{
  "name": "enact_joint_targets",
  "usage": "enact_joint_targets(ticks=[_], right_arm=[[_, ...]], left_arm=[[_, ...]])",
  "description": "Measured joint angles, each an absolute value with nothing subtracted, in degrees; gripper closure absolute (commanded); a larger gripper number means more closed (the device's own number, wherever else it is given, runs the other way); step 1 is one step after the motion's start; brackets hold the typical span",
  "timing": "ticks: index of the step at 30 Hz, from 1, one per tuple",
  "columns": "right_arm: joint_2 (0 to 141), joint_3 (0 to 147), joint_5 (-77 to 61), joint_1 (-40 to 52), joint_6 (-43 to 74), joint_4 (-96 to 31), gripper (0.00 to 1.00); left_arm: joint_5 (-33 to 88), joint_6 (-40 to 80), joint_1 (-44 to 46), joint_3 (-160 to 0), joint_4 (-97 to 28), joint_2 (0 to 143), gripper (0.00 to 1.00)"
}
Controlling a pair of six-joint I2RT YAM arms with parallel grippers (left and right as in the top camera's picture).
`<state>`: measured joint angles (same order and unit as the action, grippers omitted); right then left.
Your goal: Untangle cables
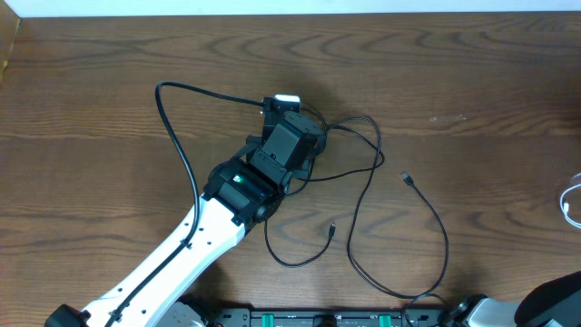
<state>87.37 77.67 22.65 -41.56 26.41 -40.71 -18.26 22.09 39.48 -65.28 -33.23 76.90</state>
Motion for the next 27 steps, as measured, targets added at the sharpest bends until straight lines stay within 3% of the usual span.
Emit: enact_joint_targets(ticks=[3, 7, 17, 22, 23, 25, 27], right_arm=[[87.4, 77.7, 21.5, -41.6, 26.1, -40.9, 0.22], [87.4, 77.7, 19.4, -41.6, 26.1, -40.9, 0.11], [87.4, 77.7, 3.6, -41.6, 24.7, -43.4, 0.09], [87.4, 77.7, -7.9, -40.7, 22.4, -44.5, 0.08], [87.4, 77.7, -9.1, -39.9, 22.1, -44.9, 0.08], [87.4, 77.7, -10.3, -38.2, 21.5, -45.3, 0.07], [87.4, 77.7, -11.9, -34.8, 20.4, -45.6, 0.07]], left_arm=[[-18.2, 22.1, 39.5, -65.3, -33.2, 76.9, 0.92], [-18.2, 22.1, 39.5, -65.3, -33.2, 76.9, 0.92], [-18.1, 22.1, 39.5, -65.3, -33.2, 76.9, 0.91], [-17.7, 22.2, 39.5, -65.3, -33.2, 76.9, 0.73], [-17.6, 22.1, 39.5, -65.3, -33.2, 76.9, 0.67], [-17.4, 22.3, 39.5, -65.3, -33.2, 76.9, 0.44], [-16.9, 22.2, 39.5, -65.3, -33.2, 76.9, 0.41]])
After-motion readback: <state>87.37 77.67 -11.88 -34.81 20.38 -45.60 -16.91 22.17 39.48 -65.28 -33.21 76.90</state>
